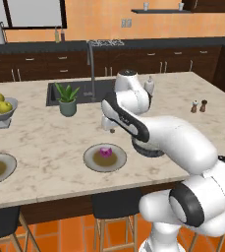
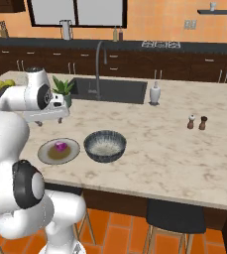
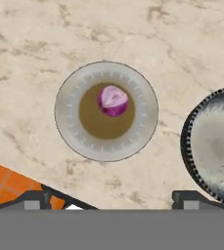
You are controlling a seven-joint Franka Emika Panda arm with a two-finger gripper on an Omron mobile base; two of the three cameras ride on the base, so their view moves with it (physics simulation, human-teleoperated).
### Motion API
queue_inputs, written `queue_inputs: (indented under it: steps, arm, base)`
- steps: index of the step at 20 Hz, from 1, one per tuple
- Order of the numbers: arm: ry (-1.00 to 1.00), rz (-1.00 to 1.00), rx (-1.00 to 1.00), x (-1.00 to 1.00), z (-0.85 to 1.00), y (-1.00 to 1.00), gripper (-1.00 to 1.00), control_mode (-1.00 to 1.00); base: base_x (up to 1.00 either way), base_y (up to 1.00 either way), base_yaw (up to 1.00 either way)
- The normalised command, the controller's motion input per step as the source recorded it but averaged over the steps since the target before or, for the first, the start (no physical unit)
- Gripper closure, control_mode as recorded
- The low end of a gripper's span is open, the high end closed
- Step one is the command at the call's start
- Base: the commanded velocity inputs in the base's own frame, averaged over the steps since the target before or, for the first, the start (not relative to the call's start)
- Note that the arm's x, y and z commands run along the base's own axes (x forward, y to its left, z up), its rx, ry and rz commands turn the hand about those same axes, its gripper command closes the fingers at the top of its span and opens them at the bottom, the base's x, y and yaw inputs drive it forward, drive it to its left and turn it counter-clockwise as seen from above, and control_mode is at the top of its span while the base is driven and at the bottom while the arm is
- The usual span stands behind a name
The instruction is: Pick the chicken drumstick and onion from their plates and place them in the bowl. Then put the bowl in the fridge.
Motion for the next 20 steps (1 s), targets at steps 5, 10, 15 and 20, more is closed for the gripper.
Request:
queue_inputs:
  steps: [5, 10, 15, 20]
  arm:
    - [0.2, 0.1, -0.01, 0.46, -0.56, 0.12, -1.0, -1.0]
    - [0.1, 0.12, -0.07, 0.74, -0.55, 0.25, -1.0, -1.0]
    - [0.12, 0.11, -0.07, 0.6, -0.61, 0.19, -1.0, -1.0]
    - [0.06, 0.14, -0.02, 0.2, -0.53, 0.25, -1.0, -1.0]
  base:
    - [0.0, 0.0, 0.0]
    - [0.0, 0.0, 0.0]
    - [0.0, 0.0, 0.0]
    - [0.0, 0.0, 0.0]
